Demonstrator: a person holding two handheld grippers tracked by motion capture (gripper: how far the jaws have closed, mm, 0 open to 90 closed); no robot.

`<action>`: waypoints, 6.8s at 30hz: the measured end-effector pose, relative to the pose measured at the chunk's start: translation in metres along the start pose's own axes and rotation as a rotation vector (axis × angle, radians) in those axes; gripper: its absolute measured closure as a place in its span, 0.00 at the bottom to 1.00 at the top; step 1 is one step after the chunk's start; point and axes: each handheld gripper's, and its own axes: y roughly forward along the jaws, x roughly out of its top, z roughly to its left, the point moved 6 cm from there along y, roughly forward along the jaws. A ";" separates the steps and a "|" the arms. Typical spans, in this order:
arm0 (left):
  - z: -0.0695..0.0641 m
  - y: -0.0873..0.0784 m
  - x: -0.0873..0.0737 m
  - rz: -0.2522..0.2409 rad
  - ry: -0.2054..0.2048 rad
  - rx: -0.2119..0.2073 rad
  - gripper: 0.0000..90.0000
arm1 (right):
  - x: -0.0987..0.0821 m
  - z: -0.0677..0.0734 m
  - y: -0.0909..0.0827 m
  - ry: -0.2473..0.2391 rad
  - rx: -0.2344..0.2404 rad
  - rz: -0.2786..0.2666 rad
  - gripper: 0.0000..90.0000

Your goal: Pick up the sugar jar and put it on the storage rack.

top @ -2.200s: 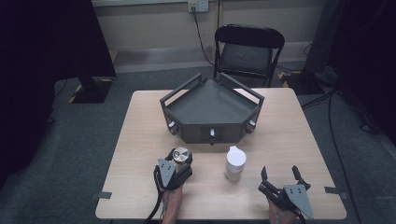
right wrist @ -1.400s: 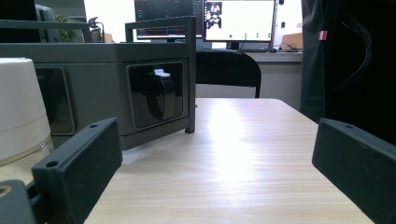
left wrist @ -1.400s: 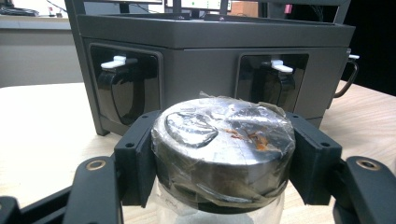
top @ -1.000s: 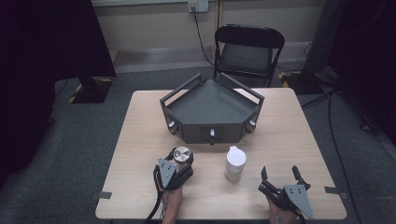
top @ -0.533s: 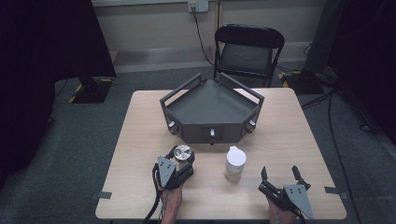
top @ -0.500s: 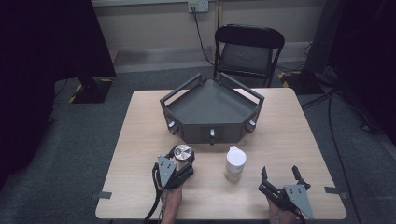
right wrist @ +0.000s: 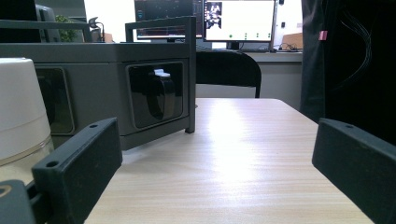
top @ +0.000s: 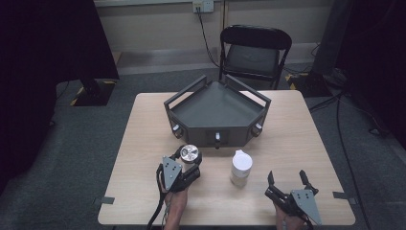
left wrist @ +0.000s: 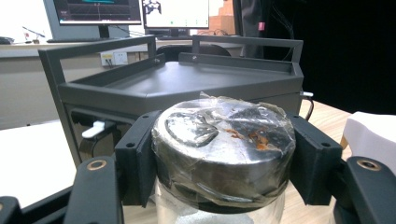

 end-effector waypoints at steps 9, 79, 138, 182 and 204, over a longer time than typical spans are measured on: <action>-0.001 0.001 0.005 0.002 0.014 -0.016 0.39 | 0.000 0.000 0.000 0.000 0.000 0.000 0.00; 0.008 0.082 0.097 -0.055 0.020 -0.004 0.39 | 0.000 -0.001 -0.001 0.000 0.006 0.000 0.00; 0.011 0.153 0.078 0.035 -0.041 0.122 0.39 | 0.000 -0.002 0.000 0.000 0.014 0.004 0.01; 0.016 0.118 0.075 -0.055 -0.093 0.067 0.00 | 0.000 -0.001 -0.001 0.000 0.009 -0.001 0.01; 0.004 0.063 0.048 -0.101 -0.081 0.068 0.00 | 0.000 -0.001 -0.001 0.000 0.006 0.000 0.01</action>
